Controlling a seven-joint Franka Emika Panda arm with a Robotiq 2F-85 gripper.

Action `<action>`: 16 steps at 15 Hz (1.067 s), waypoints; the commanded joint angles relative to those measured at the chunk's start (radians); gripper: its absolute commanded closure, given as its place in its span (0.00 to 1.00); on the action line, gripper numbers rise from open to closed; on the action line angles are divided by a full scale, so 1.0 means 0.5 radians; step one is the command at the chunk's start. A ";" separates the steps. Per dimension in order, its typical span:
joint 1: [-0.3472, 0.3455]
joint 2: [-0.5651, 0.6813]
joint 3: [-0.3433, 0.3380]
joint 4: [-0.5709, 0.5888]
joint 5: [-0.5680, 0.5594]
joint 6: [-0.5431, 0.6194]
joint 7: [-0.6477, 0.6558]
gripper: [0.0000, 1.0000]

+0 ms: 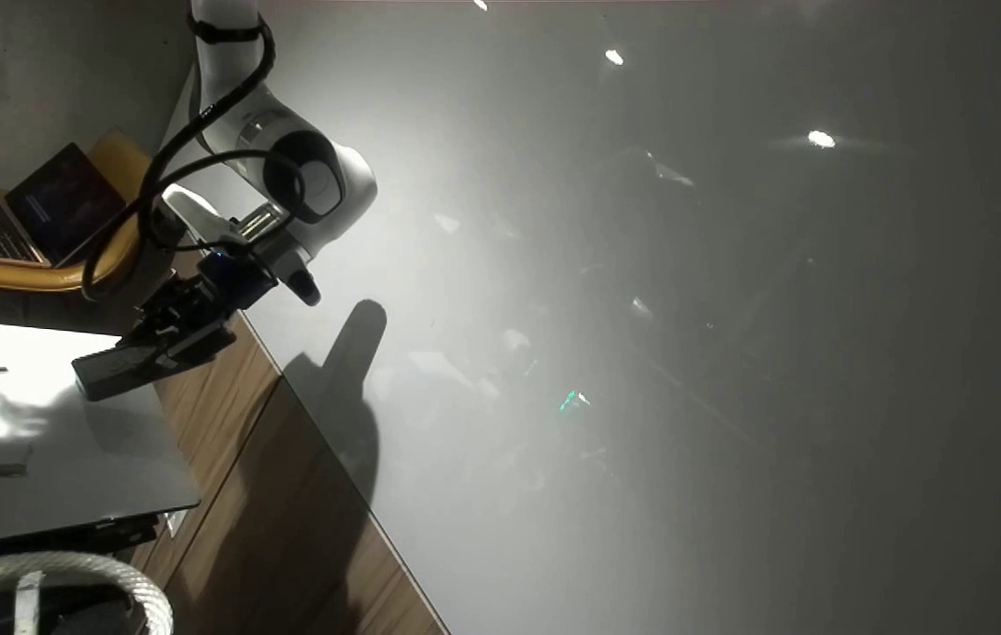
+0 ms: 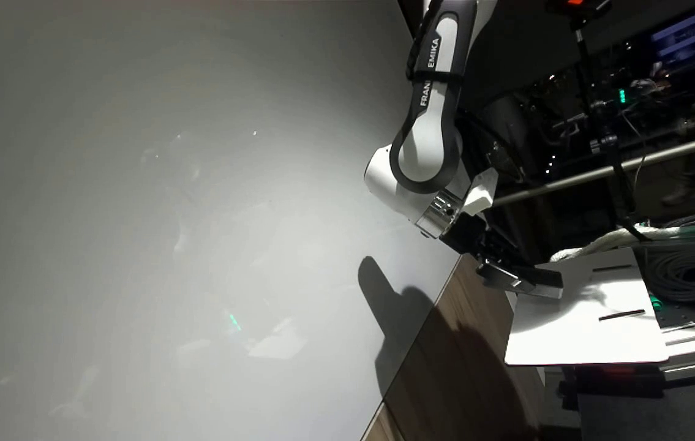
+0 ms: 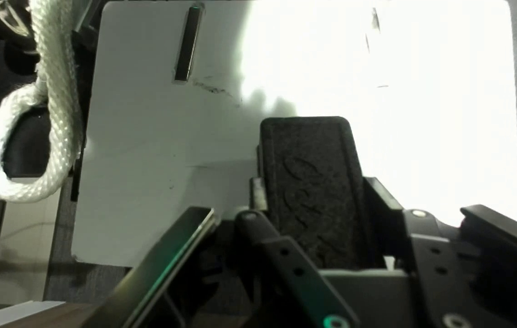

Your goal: Use the duster to wipe the whiteboard

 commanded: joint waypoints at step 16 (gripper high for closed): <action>-0.014 0.252 -0.050 0.168 0.072 -0.126 -0.043 0.71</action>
